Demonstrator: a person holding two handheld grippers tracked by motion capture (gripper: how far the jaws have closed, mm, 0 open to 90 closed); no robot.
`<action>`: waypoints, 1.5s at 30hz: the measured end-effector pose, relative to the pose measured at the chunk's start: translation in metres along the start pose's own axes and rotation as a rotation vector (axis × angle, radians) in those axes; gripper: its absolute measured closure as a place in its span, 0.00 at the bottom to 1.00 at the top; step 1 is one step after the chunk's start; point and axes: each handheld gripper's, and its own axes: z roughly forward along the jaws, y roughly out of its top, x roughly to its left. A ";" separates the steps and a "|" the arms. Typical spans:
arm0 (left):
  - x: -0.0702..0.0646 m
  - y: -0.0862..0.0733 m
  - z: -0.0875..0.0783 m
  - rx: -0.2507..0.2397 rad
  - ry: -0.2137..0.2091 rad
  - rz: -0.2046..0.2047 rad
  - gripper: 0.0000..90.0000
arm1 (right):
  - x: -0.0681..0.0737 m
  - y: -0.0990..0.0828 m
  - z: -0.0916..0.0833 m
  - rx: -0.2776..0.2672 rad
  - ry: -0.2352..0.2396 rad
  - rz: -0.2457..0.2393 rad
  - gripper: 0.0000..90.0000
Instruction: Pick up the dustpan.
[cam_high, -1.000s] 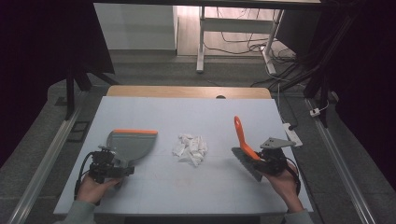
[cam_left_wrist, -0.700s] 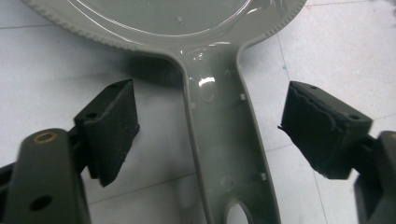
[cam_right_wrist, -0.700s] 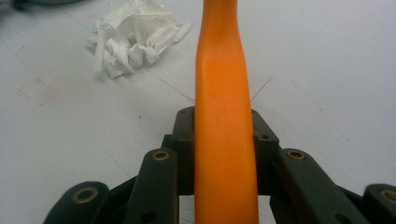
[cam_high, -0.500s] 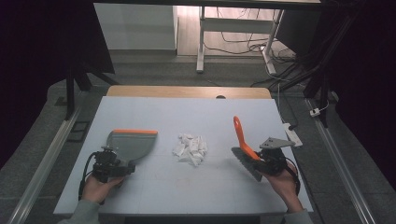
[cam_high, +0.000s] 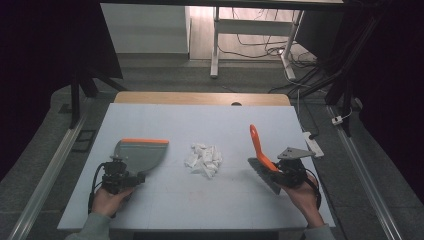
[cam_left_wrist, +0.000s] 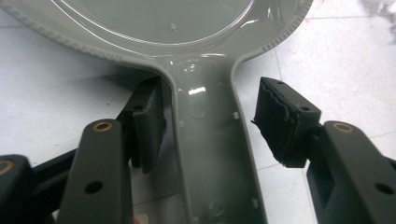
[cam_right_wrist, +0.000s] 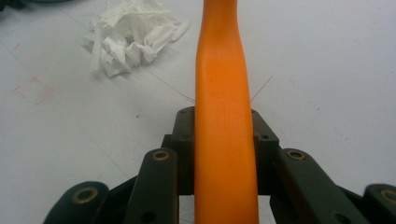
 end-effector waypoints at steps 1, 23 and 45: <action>0.000 0.000 0.000 -0.002 0.001 -0.007 0.53 | 0.000 0.000 0.000 0.002 -0.001 -0.002 0.78; 0.008 -0.001 -0.001 -0.033 -0.029 -0.043 0.67 | 0.000 0.000 0.000 0.007 -0.006 0.002 0.78; 0.015 -0.004 -0.010 -0.108 -0.068 0.057 0.68 | 0.000 -0.001 0.001 0.009 -0.008 -0.001 0.78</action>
